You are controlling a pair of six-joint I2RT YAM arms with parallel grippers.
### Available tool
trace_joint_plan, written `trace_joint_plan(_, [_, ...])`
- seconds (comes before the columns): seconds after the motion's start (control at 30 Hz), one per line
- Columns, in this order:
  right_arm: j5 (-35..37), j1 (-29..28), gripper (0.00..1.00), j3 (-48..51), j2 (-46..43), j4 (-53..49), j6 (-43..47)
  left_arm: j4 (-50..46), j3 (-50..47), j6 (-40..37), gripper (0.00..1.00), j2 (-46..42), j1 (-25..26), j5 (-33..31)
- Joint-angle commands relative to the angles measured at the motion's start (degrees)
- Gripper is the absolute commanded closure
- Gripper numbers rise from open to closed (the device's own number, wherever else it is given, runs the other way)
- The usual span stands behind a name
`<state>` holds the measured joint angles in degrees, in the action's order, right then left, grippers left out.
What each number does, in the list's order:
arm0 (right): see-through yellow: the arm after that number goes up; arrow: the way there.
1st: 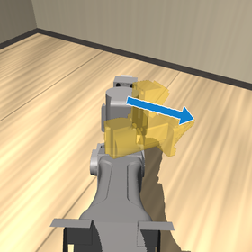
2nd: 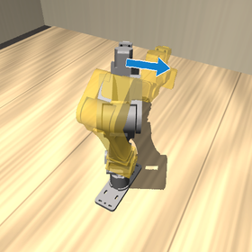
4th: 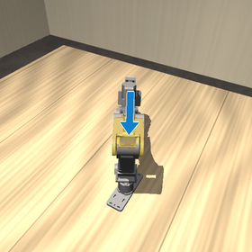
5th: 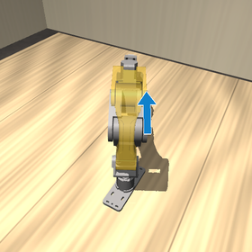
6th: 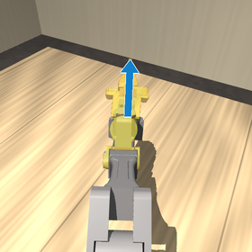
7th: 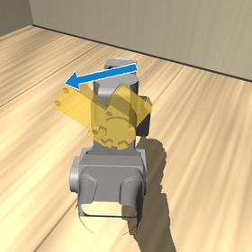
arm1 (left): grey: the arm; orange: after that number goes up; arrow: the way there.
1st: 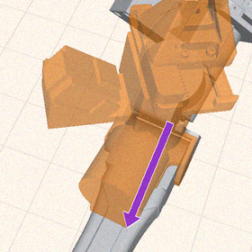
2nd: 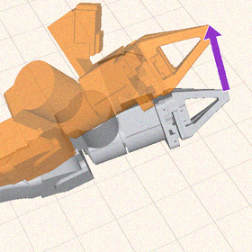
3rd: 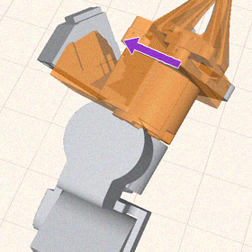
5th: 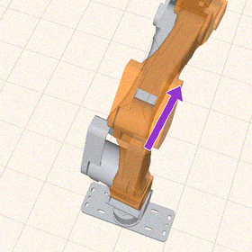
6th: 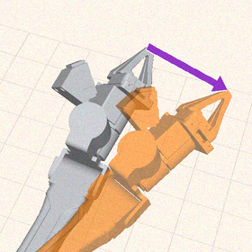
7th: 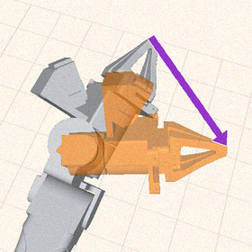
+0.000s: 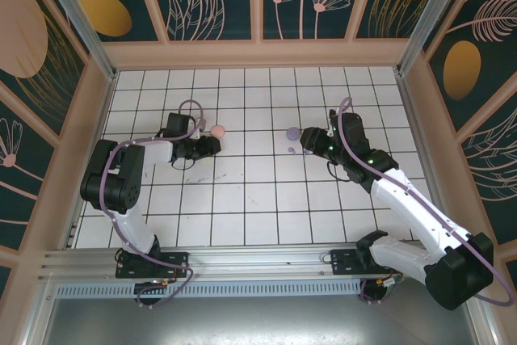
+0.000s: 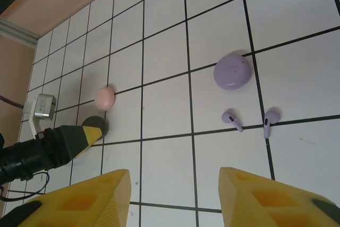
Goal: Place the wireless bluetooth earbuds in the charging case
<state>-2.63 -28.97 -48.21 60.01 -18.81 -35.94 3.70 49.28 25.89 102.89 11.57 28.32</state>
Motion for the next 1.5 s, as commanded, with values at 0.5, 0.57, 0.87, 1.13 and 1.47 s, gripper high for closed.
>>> trace_joint_plan(0.5, [0.68, -0.38, 0.52, -2.92, -0.12, 0.64, 1.36, -13.78, 5.11, -4.96, 0.51, -8.70, -0.61, -13.27])
trace_joint_plan(0.57, [0.86, -0.38, 0.51, -3.33, 0.57, 0.20, 1.92, -14.37, 5.97, -5.29, 0.51, -10.71, -0.59, -13.67])
trace_joint_plan(0.87, [3.25, -0.12, 0.39, -6.46, 7.18, -1.84, 4.64, -8.33, 7.54, -3.92, 0.47, -22.88, -0.59, -14.64])
trace_joint_plan(1.13, [6.00, 0.06, 0.37, -11.19, 16.62, -2.96, 5.75, -1.54, 7.85, -1.98, 0.20, -28.97, -0.59, -18.55])
trace_joint_plan(1.47, [7.47, 1.19, 0.29, -19.76, 30.63, -6.44, 8.87, 4.78, 3.50, 3.60, 0.01, -34.89, -0.61, -28.51])
